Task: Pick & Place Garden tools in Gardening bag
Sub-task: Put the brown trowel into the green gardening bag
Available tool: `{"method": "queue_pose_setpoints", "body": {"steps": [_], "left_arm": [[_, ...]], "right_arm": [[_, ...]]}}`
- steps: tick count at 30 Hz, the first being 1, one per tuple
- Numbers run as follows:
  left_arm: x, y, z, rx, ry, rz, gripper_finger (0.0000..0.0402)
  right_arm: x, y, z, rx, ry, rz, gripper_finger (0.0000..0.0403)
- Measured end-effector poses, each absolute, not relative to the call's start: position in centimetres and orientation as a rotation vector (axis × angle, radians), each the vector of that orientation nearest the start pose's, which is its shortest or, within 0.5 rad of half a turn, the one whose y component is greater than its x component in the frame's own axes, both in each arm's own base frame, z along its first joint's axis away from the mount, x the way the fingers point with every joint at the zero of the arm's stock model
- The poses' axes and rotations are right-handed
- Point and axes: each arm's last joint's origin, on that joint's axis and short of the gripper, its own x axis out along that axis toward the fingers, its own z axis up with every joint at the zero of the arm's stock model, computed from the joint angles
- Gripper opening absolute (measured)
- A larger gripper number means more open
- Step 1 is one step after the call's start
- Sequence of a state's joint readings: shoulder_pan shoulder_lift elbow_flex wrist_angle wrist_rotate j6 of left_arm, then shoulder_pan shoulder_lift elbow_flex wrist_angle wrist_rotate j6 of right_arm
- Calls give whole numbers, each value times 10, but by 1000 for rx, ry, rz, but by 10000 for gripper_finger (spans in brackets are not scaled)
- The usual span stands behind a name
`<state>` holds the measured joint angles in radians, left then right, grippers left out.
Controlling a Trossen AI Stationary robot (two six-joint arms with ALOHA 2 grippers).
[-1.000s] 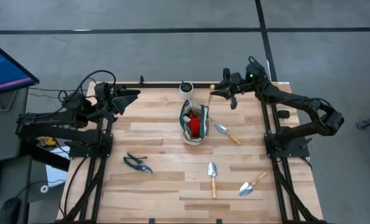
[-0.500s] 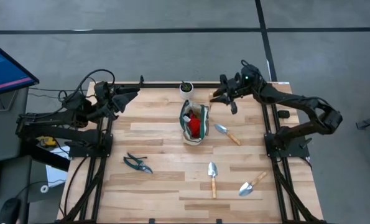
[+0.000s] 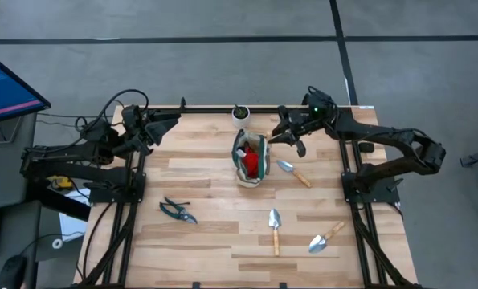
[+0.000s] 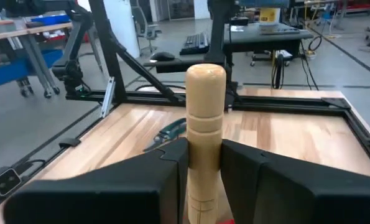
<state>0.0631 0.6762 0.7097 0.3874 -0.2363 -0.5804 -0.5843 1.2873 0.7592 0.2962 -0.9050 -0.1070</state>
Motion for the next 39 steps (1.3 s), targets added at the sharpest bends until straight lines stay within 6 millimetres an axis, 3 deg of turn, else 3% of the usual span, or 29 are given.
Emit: {"method": "queue_pose_setpoints", "body": {"steps": [7,16,27,33,39], "left_arm": [[144,16,376,-603,-492,161,186],[144,16,376,-603,-491,159,186],[149,16,374,-577,-474,169,186],[173,17,364,-576,-425,183,186],[207,17,354,-560,-417,72,186]], "right_arm": [[246,-118,260,29,201,315,64],[237,-129,276,10,105,264,64],[222,-122,300,-24,29,241,64],[217,-101,327,-71,-121,284,64],[214,-84,353,-85,-323,265,64]]}}
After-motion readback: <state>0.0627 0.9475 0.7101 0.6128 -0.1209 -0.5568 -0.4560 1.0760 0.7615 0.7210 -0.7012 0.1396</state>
